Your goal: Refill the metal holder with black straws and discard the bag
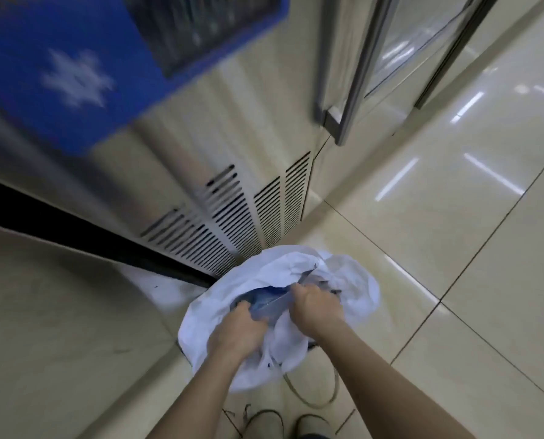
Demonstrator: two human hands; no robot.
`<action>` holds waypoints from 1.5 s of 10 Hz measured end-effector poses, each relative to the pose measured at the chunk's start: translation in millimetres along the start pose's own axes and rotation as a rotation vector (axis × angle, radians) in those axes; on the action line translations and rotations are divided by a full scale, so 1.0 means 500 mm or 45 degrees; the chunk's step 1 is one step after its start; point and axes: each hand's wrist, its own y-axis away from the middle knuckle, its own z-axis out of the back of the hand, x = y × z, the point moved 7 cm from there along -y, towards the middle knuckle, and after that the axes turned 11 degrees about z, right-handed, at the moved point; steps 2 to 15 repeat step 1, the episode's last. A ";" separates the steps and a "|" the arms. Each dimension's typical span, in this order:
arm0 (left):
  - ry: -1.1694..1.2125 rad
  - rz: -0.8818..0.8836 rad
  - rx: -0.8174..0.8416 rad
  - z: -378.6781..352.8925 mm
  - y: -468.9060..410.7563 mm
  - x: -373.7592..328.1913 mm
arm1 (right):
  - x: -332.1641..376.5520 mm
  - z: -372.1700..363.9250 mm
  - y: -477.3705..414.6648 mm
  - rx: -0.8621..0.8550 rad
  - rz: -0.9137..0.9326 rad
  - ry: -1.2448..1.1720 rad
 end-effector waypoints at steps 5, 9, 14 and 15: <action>-0.045 -0.064 -0.143 0.091 0.089 -0.008 | 0.033 0.095 0.068 -0.083 0.053 0.084; -0.045 -0.064 -0.143 0.091 0.089 -0.008 | 0.033 0.095 0.068 -0.083 0.053 0.084; -0.045 -0.064 -0.143 0.091 0.089 -0.008 | 0.033 0.095 0.068 -0.083 0.053 0.084; -0.045 -0.064 -0.143 0.091 0.089 -0.008 | 0.033 0.095 0.068 -0.083 0.053 0.084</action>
